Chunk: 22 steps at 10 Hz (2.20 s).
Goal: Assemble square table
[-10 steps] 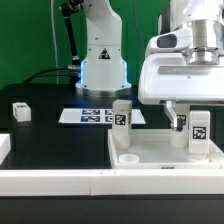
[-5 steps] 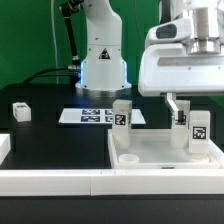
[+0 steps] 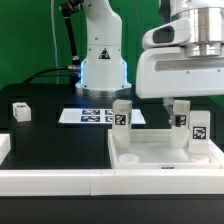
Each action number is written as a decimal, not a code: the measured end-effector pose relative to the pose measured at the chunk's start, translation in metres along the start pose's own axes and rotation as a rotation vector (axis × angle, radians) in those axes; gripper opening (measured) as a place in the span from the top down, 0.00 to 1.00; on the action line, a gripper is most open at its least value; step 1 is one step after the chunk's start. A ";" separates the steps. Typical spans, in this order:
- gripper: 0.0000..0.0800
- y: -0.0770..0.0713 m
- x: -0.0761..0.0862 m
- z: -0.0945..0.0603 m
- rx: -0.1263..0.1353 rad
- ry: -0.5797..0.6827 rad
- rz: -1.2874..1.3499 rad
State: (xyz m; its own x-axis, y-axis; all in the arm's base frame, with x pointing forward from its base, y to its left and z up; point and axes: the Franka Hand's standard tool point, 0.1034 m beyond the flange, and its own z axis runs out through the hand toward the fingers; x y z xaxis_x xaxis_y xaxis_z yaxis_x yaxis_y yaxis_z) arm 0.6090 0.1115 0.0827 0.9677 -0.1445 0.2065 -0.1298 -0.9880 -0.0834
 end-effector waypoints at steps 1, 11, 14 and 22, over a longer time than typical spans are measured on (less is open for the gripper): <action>0.19 0.005 -0.002 0.001 0.001 -0.072 0.001; 0.64 0.010 0.000 0.005 -0.022 -0.109 0.355; 0.64 0.005 -0.003 0.005 -0.038 -0.120 0.630; 0.64 -0.007 0.010 0.011 -0.042 -0.107 1.489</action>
Offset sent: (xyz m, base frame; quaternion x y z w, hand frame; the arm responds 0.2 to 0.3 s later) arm 0.0000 0.0000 0.0000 0.0000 0.0000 0.0000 1.0000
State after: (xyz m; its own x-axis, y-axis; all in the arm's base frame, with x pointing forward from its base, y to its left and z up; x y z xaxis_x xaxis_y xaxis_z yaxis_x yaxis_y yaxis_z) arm 0.6220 0.1171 0.0747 -0.0435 -0.9929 -0.1112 -0.9911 0.0569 -0.1205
